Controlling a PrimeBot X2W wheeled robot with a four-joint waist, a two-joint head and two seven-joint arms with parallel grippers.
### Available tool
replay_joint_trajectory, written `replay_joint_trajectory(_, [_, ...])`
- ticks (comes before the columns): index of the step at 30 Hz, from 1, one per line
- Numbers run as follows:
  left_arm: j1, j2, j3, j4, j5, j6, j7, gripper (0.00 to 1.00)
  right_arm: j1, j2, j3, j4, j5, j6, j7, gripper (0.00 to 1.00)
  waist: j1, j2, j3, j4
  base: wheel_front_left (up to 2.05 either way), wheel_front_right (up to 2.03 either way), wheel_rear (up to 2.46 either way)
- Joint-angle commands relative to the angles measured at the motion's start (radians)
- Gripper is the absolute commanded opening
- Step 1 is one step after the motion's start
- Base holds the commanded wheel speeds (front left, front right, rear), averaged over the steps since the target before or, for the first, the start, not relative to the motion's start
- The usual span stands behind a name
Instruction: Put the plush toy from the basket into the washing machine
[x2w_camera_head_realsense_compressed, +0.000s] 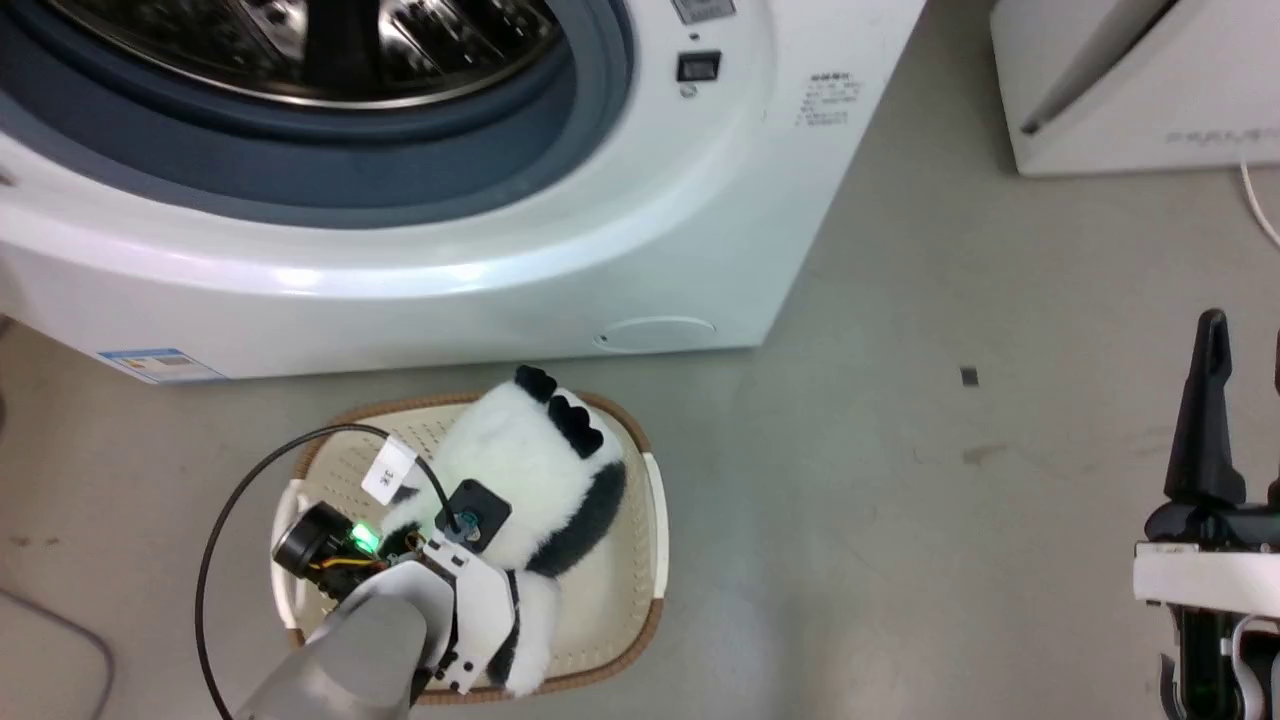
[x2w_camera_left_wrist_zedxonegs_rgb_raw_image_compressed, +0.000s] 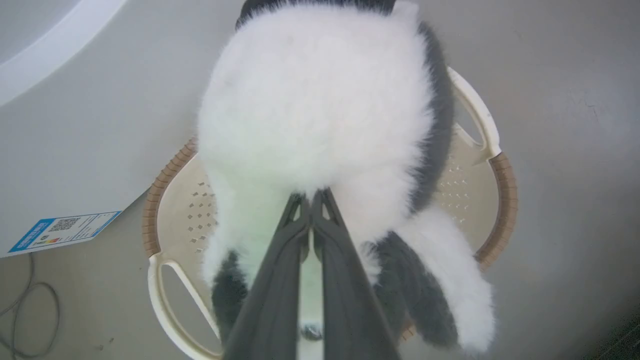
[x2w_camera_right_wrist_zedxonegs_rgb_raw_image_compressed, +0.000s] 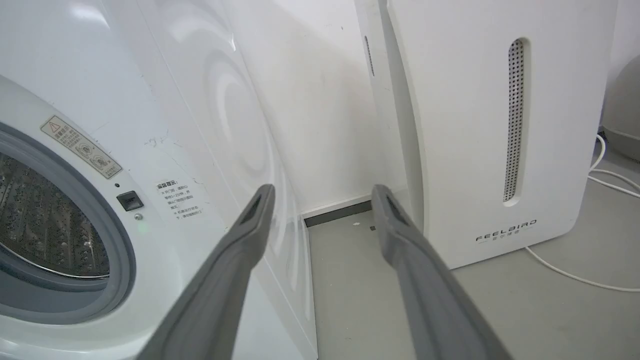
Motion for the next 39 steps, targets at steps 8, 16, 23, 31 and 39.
replay_joint_trajectory(8, [0.065, -0.007, 0.035, -0.090, -0.030, 0.059, -0.025, 0.00, 0.058, -0.001, -0.007, 0.011, -0.021, -0.001, -0.005, 1.00, 0.0001, -0.0001, -0.111, 0.061, 0.00, 0.00, 0.00])
replay_joint_trajectory(16, [0.154, 0.050, 0.085, -0.314, -0.020, 0.137, -0.026, 0.00, 0.104, -0.001, -0.011, 0.018, -0.028, -0.001, -0.005, 1.00, 0.0001, -0.0001, -0.177, 0.092, 0.00, 0.00, 0.00])
replay_joint_trajectory(23, [0.213, 0.107, 0.125, -0.487, 0.003, 0.197, -0.026, 0.00, 0.138, -0.001, -0.007, 0.025, -0.029, -0.001, -0.005, 1.00, 0.0001, -0.0001, -0.226, 0.109, 0.00, 0.00, 0.00])
replay_joint_trajectory(31, [0.257, 0.170, 0.192, -0.675, 0.019, 0.259, -0.026, 0.00, 0.158, -0.001, -0.003, 0.027, -0.026, -0.001, -0.005, 1.00, 0.0001, -0.0001, -0.258, 0.115, 0.00, 0.00, 0.00])
replay_joint_trajectory(39, [0.238, 0.207, 0.276, -0.771, 0.021, 0.288, -0.026, 0.00, 0.152, -0.001, 0.004, 0.026, -0.026, -0.001, -0.005, 1.00, 0.0001, -0.0001, -0.255, 0.105, 0.00, 0.00, 0.00])
